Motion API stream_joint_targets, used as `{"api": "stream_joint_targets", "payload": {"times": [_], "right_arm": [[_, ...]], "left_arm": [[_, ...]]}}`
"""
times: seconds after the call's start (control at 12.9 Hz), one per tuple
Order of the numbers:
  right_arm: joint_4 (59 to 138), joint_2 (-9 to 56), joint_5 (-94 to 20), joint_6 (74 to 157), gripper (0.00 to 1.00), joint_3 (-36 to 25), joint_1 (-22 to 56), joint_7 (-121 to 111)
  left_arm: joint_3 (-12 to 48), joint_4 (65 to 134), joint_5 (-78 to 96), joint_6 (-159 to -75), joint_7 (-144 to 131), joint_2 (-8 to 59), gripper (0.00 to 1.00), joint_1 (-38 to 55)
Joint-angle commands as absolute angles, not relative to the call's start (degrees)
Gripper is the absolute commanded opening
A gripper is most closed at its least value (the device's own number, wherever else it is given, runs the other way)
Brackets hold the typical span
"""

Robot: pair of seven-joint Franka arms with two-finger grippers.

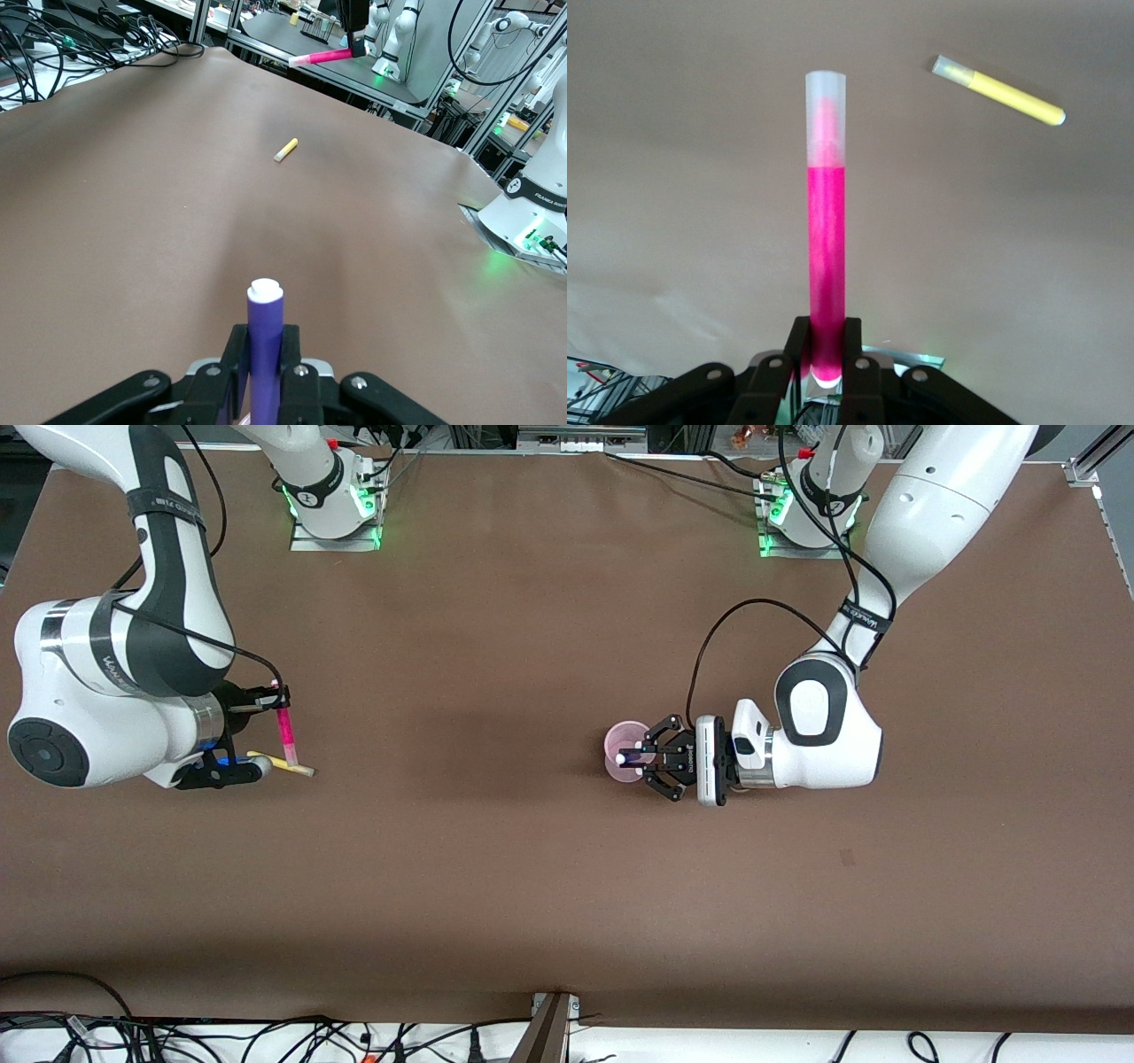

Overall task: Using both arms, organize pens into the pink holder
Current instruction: 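Open the left gripper to drop the blue marker into the cup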

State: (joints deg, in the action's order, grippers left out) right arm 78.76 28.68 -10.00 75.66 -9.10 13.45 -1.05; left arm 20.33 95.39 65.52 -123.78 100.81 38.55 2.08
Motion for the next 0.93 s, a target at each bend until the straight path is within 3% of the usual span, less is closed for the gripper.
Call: {"api": "stream_joint_targets", "payload": {"times": [0.0, 0.23, 0.54, 0.85], "right_arm": [[77.3, 28.7, -11.2, 73.7, 0.0, -8.8, 13.7, 2.4], [77.3, 28.7, -14.2, 73.3, 0.0, -9.0, 13.6, 4.6], [77.2, 28.8, -18.3, 71.6, 0.0, -8.5, 14.0, 12.6], [77.4, 29.2, -27.1, 71.0, 0.0, -8.4, 15.6, 24.9]], "left_arm": [[20.7, 96.9, 67.1, -123.8, 104.6, 38.1, 1.0, 1.9], [21.0, 97.2, 67.1, -122.8, 104.2, 37.8, 1.0, 1.8], [19.7, 95.7, 60.2, -115.0, 87.9, 32.9, 1.0, 0.4], [19.0, 85.0, 44.6, -95.1, 64.0, 32.1, 1.0, -4.6]]}}
